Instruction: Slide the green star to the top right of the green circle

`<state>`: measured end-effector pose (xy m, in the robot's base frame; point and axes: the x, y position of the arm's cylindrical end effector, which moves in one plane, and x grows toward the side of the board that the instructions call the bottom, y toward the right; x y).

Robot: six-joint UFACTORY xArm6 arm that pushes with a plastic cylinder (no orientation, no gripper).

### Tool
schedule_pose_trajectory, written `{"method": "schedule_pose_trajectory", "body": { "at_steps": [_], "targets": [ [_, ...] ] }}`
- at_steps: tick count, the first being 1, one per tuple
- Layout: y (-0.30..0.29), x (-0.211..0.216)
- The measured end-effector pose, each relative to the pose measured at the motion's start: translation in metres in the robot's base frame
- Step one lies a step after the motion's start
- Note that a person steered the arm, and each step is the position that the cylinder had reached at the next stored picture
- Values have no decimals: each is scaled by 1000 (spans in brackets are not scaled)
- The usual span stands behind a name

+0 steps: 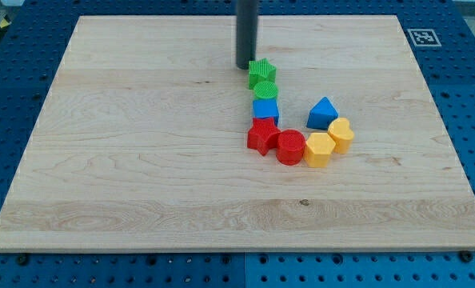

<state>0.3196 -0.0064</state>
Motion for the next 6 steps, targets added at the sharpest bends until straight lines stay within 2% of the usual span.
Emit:
{"method": "schedule_pose_trajectory", "body": {
  "at_steps": [1, 4, 6],
  "targets": [
    [-18, 0],
    [47, 20],
    [32, 14]
  ]
}}
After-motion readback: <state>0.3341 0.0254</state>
